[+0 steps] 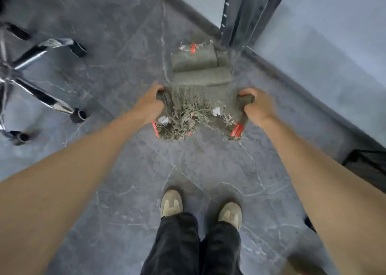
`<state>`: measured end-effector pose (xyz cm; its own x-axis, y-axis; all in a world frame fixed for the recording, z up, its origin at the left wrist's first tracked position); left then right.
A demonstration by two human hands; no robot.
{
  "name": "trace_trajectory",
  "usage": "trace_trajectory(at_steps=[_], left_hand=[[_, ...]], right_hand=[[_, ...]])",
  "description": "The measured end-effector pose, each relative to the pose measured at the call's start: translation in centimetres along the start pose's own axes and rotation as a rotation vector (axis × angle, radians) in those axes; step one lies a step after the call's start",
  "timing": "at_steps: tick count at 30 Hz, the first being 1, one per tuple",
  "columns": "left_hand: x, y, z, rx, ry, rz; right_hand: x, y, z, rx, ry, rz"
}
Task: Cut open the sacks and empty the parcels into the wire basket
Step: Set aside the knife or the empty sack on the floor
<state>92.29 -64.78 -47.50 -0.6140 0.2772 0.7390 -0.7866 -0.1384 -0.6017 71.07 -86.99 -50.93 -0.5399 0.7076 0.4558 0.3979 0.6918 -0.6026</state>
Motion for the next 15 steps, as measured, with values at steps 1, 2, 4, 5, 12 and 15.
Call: trace_trajectory(at_steps=[1, 2, 4, 5, 12, 15], left_hand=[[-1.5, 1.4, -0.8, 0.018, -0.011, -0.009], [-3.0, 2.6, -1.5, 0.032, -0.018, -0.009], [-5.5, 4.8, -2.5, 0.056, -0.033, -0.006], [-6.7, 5.8, -2.8, 0.073, -0.040, -0.011], [-11.9, 9.2, -3.4, 0.119, -0.047, 0.007], [-13.5, 9.3, -2.6, 0.136, -0.038, 0.001]], right_hand=[[-1.0, 1.3, 1.2, 0.033, -0.010, -0.001], [-1.9, 2.4, 2.2, 0.057, -0.021, 0.001], [-3.5, 4.5, 4.1, 0.062, -0.017, 0.008], [-4.2, 5.2, 5.0, 0.063, -0.013, 0.015], [-8.8, 9.4, 8.3, -0.065, 0.060, -0.034], [-9.9, 9.6, 8.4, -0.117, 0.111, -0.077]])
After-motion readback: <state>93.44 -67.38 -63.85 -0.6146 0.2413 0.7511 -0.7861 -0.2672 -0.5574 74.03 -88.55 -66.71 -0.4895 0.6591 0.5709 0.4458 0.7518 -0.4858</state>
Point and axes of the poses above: each hand's wrist, its own x-axis away from the middle knuckle, its own y-axis out of the palm, z = x × y, the point moved 10 cm from there along -x, towards the middle knuckle, and after that the axes turned 6 degrees about -y, right-handed, at the moved point
